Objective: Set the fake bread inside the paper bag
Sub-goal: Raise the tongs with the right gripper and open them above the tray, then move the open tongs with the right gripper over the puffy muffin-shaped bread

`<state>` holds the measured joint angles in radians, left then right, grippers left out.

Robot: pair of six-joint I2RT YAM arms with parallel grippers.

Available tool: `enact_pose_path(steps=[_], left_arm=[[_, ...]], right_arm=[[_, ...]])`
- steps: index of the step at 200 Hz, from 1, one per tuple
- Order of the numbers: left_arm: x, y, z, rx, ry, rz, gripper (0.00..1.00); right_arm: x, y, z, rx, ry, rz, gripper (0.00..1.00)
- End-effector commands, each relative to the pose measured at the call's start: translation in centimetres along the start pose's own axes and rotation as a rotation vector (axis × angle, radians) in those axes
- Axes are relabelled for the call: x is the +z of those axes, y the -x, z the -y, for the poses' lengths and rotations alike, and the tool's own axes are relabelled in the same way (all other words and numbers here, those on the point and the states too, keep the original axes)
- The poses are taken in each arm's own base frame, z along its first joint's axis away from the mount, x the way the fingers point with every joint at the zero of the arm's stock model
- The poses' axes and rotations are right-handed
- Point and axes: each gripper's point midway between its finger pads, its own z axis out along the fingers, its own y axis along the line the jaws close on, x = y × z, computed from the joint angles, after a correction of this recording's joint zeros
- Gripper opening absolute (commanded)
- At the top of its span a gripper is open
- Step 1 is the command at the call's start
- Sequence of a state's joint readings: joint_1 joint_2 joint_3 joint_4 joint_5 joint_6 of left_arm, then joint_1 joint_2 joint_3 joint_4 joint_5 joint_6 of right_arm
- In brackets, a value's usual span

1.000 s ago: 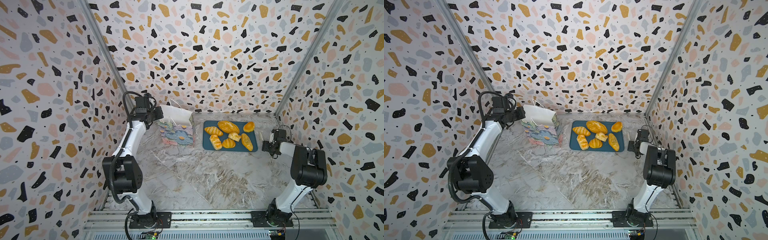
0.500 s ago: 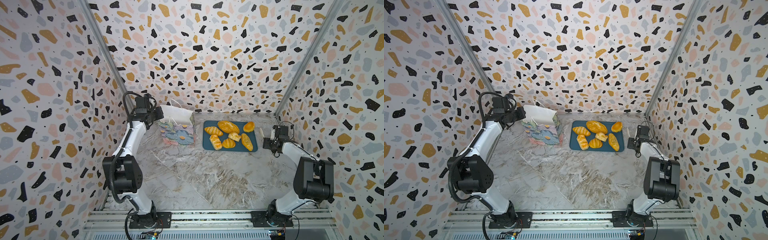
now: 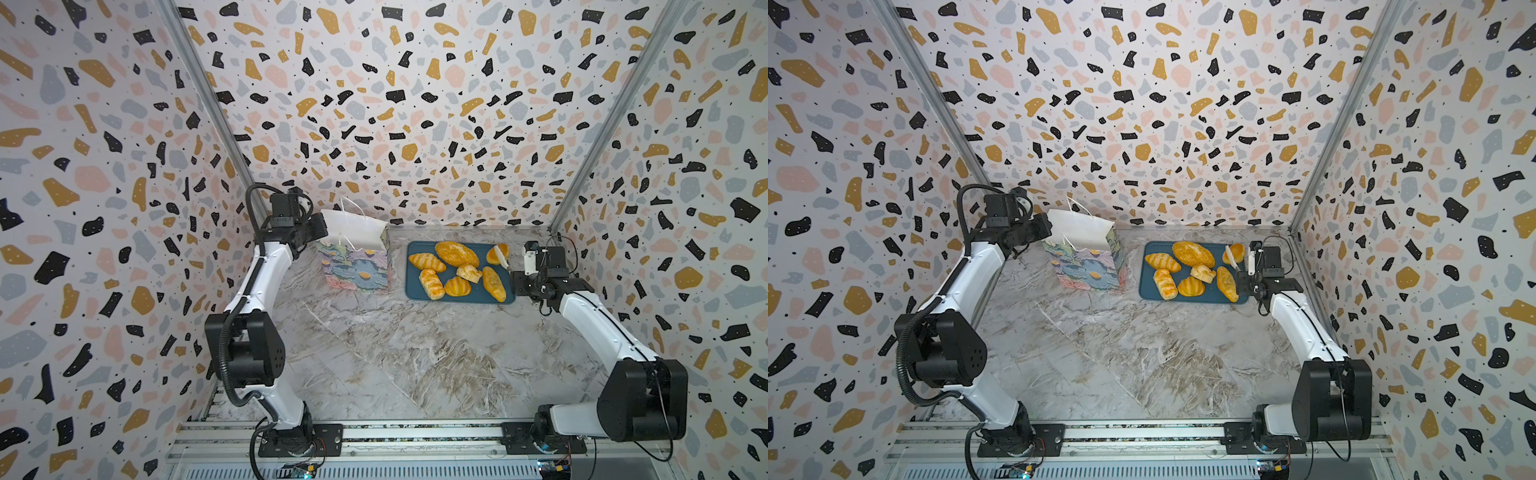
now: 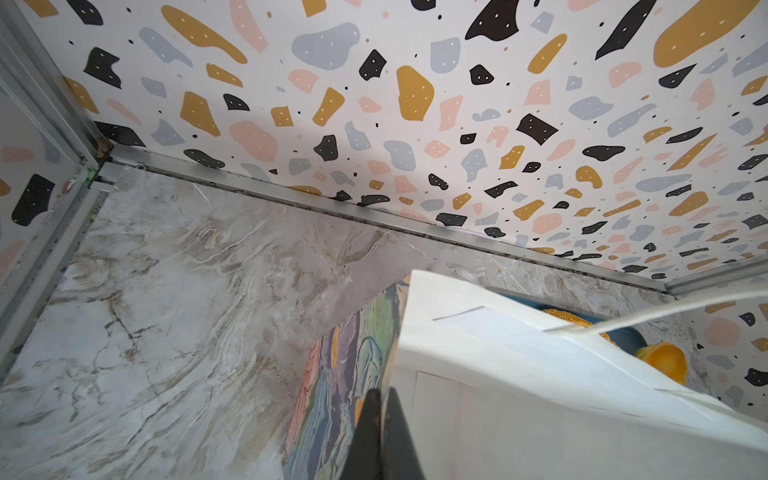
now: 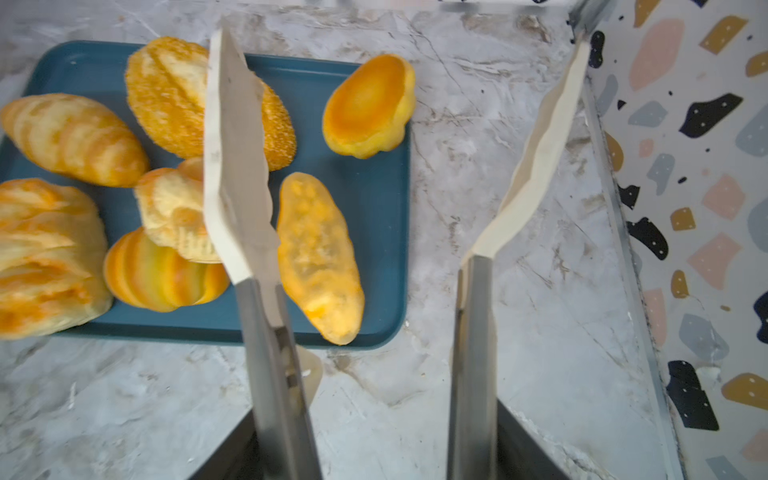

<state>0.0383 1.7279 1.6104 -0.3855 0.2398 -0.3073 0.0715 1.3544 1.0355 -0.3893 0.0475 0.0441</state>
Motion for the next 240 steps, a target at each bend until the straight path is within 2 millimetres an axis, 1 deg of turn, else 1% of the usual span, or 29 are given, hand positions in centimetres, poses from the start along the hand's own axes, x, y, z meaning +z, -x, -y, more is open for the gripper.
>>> enact_pose_path(steps=[1,16,48,94,128,173,184,240], left_arm=[[-1.6,1.7,1.0,0.012,-0.037,0.066,0.00],[-1.7,1.7,1.1,0.013,-0.037,0.067,0.00],[-1.7,1.8,1.0,0.013,-0.036,0.069,0.00],[-1.9,1.9,0.9,0.010,-0.024,0.074,0.00],[-2.0,2.0,1.1,0.011,-0.037,0.079,0.00],[-1.7,1.7,1.1,0.008,-0.043,0.071,0.00],[-1.8,1.8,1.2,0.008,-0.043,0.071,0.00],[-1.6,1.6,1.3,0.001,-0.055,0.067,0.00]], right_arm=[[-2.6,2.3,-0.4,-0.001,0.010,0.053,0.67],[-3.0,2.5,-0.9,0.022,0.040,0.042,0.67],[-3.6,2.9,-2.8,0.050,0.111,0.017,0.67],[-3.5,2.8,-4.6,0.108,0.163,-0.051,0.67],[-3.7,2.8,-5.9,0.126,0.195,-0.077,0.67],[-3.1,1.5,-6.8,0.151,0.232,-0.125,0.68],[-3.0,1.5,-7.0,0.153,0.238,-0.126,0.68],[-1.7,0.4,-9.5,0.163,0.303,-0.147,0.68]])
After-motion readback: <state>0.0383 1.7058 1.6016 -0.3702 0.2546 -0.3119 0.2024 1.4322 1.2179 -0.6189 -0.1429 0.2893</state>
